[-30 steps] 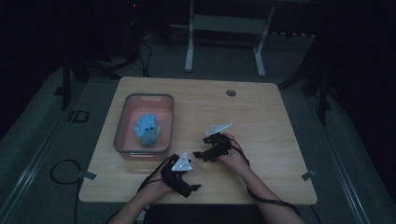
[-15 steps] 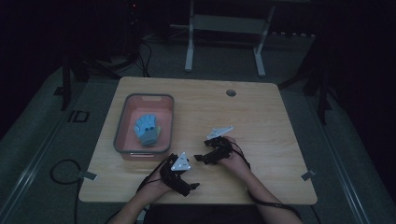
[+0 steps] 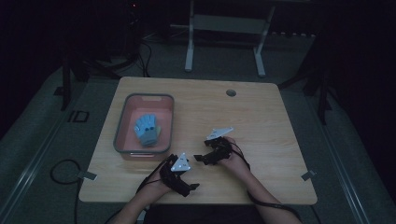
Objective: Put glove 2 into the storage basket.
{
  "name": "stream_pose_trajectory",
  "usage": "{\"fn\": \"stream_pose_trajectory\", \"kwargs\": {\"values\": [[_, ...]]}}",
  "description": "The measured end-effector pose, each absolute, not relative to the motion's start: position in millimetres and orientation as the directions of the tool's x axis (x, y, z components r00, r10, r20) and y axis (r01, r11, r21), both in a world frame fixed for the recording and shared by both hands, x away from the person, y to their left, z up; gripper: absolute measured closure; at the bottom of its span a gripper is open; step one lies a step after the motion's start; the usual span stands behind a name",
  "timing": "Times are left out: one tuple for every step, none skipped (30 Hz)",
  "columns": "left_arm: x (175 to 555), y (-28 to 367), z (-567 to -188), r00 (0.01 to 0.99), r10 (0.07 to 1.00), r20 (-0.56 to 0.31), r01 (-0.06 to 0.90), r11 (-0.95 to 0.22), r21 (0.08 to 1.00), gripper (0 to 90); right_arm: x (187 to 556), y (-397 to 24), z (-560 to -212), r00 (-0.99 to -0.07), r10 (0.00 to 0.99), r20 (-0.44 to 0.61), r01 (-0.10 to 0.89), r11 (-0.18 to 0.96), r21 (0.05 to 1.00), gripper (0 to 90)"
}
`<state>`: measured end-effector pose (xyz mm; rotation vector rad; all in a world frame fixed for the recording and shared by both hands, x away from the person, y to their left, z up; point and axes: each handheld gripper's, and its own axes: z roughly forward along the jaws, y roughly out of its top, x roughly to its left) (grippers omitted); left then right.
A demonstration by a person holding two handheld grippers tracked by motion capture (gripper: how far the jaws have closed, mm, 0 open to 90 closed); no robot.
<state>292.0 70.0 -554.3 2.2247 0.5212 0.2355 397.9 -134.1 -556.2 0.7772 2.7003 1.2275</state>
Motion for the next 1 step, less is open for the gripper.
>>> {"fn": "stream_pose_trajectory", "kwargs": {"values": [[291.9, 70.0, -554.4, 0.897, 0.442, -0.003, 0.288, -0.579, 0.763, 2.4, 397.9, -134.1, -556.3, -0.869, 0.476, 0.136, 0.415, 0.552, 0.723, 14.8]]}}
